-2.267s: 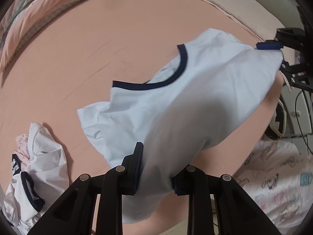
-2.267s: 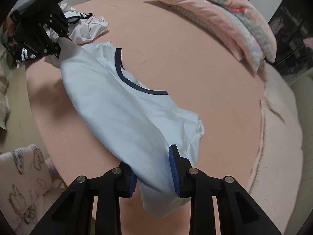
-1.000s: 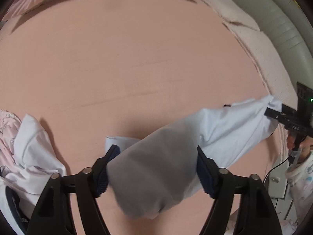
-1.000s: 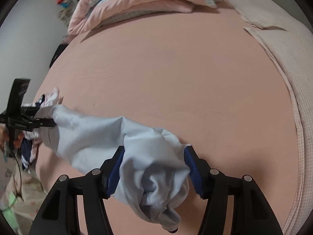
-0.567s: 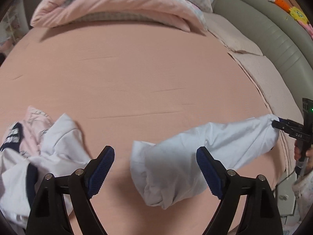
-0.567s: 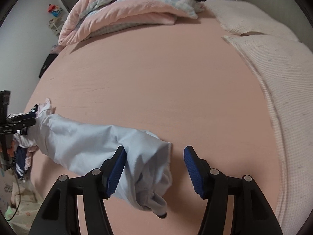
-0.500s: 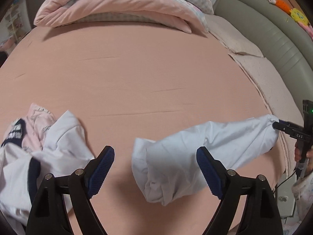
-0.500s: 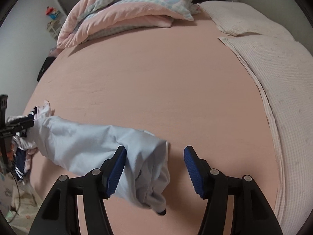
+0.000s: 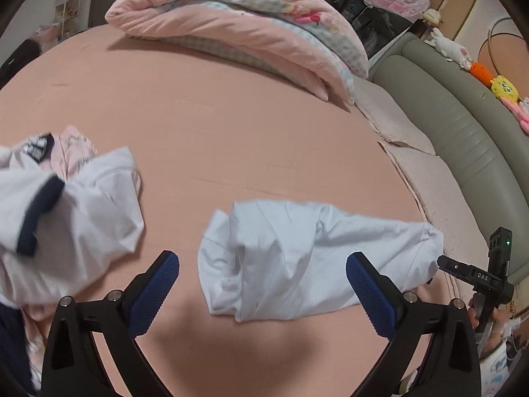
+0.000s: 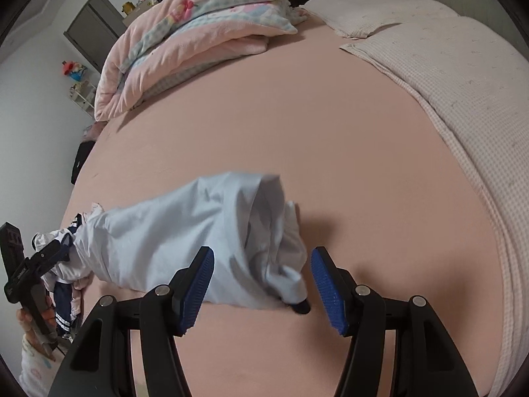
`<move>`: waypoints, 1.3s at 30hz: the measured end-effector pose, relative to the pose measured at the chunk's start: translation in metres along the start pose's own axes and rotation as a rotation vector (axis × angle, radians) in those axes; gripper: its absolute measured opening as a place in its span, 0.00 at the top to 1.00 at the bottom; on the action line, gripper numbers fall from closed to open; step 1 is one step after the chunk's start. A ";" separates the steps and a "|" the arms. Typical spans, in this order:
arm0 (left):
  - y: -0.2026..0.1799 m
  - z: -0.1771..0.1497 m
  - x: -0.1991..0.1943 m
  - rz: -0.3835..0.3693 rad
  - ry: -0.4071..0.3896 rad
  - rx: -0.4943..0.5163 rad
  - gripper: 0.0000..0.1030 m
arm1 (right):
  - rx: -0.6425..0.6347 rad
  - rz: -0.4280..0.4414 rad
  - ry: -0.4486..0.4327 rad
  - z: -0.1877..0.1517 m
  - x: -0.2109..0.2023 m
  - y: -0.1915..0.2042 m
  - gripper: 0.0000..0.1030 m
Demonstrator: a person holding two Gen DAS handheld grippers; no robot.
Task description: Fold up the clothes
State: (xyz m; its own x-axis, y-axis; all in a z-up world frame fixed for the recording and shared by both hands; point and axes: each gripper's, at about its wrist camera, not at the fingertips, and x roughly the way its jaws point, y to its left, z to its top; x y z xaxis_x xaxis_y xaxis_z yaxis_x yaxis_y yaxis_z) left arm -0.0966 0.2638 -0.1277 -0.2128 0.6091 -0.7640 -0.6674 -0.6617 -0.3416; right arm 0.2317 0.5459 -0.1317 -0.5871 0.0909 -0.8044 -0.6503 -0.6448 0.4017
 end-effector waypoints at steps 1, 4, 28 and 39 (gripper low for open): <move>-0.001 -0.003 0.004 0.004 0.004 -0.004 0.00 | 0.002 -0.003 0.001 -0.001 0.002 0.003 0.41; -0.003 -0.007 0.011 0.016 0.023 0.002 0.00 | 0.008 -0.019 0.004 -0.003 0.007 0.011 0.41; 0.030 -0.008 0.058 0.060 0.116 -0.091 0.00 | 0.117 -0.029 0.019 0.004 0.049 -0.014 0.41; 0.041 -0.004 0.079 0.126 0.138 -0.068 0.00 | 0.136 -0.033 0.030 0.012 0.077 -0.025 0.36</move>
State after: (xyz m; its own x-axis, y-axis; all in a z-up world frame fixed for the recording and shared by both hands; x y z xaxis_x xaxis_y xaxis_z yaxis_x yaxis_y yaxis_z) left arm -0.1379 0.2835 -0.2043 -0.1889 0.4571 -0.8691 -0.5908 -0.7599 -0.2712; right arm 0.1968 0.5778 -0.1982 -0.5506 0.0865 -0.8303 -0.7296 -0.5331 0.4284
